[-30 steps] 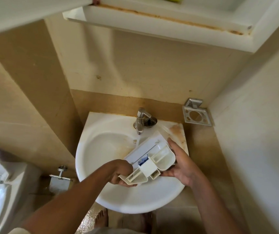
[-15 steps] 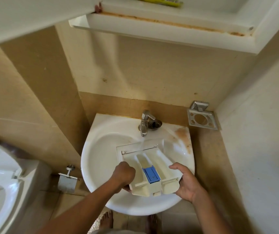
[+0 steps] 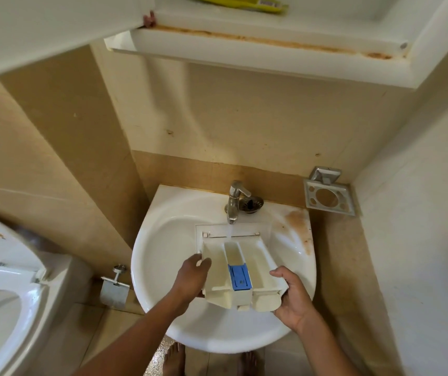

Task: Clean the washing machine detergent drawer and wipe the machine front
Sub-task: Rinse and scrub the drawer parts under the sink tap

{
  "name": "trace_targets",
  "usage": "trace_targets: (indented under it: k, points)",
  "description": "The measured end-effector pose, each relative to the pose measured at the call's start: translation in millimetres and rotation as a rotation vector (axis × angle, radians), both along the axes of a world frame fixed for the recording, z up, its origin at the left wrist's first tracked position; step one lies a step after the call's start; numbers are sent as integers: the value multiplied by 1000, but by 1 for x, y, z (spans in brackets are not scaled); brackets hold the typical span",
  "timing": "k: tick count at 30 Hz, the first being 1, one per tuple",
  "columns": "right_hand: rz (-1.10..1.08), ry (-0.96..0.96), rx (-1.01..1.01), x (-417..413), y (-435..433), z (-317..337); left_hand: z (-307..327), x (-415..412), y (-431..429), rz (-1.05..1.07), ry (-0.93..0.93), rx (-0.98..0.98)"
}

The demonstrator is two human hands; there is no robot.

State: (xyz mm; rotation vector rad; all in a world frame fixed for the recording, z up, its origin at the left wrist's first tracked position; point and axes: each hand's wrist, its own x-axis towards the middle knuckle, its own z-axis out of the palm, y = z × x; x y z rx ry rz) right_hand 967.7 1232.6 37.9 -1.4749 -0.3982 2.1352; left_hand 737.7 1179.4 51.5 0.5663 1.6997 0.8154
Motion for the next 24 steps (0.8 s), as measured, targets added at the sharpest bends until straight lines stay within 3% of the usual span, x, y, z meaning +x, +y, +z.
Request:
trace_targets:
  k: [11,17,24]
  points:
    - [-15,11,12,-19,19,21,19,-10,21,208,-71,-9]
    - [-12,60,70,-16,35,26,35,-12,33,196,28,82]
    - [-5,29,81,-21,34,21,32,-12,33,251,-1,42]
